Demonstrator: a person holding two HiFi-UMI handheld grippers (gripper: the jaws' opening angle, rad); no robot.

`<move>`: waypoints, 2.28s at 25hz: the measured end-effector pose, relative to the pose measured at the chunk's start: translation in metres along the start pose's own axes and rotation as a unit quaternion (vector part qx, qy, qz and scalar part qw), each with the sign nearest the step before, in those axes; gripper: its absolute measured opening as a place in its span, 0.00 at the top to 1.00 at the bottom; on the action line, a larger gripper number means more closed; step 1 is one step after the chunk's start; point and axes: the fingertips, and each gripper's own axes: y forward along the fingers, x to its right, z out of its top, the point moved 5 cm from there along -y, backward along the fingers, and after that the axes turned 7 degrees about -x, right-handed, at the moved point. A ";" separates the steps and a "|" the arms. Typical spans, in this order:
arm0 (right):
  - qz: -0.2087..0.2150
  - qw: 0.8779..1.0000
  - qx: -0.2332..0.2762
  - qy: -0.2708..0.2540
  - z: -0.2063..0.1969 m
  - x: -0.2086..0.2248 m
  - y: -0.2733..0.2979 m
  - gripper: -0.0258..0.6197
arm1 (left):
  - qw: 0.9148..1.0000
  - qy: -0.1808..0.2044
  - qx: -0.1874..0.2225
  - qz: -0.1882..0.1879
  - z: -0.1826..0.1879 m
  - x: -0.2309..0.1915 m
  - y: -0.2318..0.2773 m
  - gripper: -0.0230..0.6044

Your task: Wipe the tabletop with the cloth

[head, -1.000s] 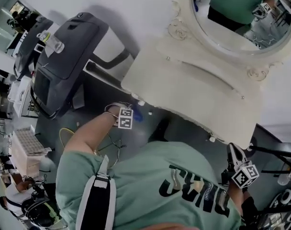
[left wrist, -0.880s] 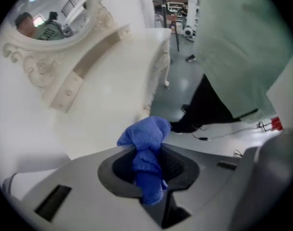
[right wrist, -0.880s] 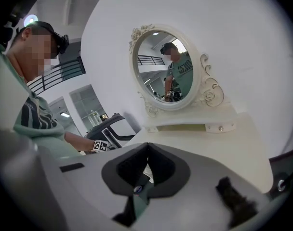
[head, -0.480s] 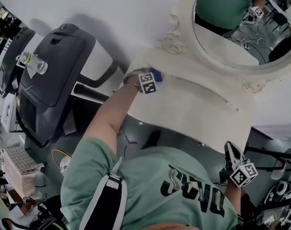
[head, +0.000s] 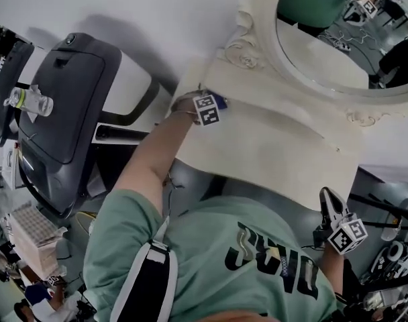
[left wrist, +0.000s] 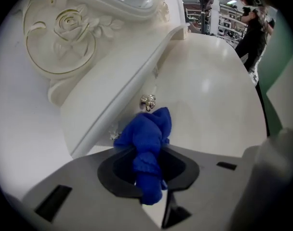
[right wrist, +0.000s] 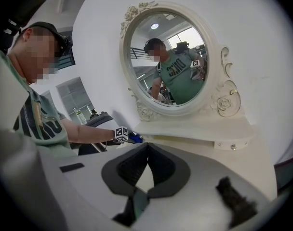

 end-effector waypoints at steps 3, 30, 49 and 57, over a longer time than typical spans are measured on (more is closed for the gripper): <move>0.021 1.000 0.004 -0.014 -0.005 0.006 -0.009 0.94 | 1.000 0.006 -0.024 0.000 -0.016 0.027 -0.009 0.80; 0.032 0.999 0.031 -0.013 -0.022 0.073 -0.078 0.94 | 0.995 -0.089 -0.045 0.027 0.026 0.047 -0.037 0.80; 0.069 0.996 0.002 -0.047 -0.025 0.038 -0.052 0.94 | 0.995 -0.086 -0.044 -0.018 -0.004 0.149 -0.041 0.80; 0.110 0.992 0.016 -0.067 -0.053 0.054 -0.107 0.94 | 0.981 -0.152 -0.082 -0.090 -0.051 0.322 -0.079 0.80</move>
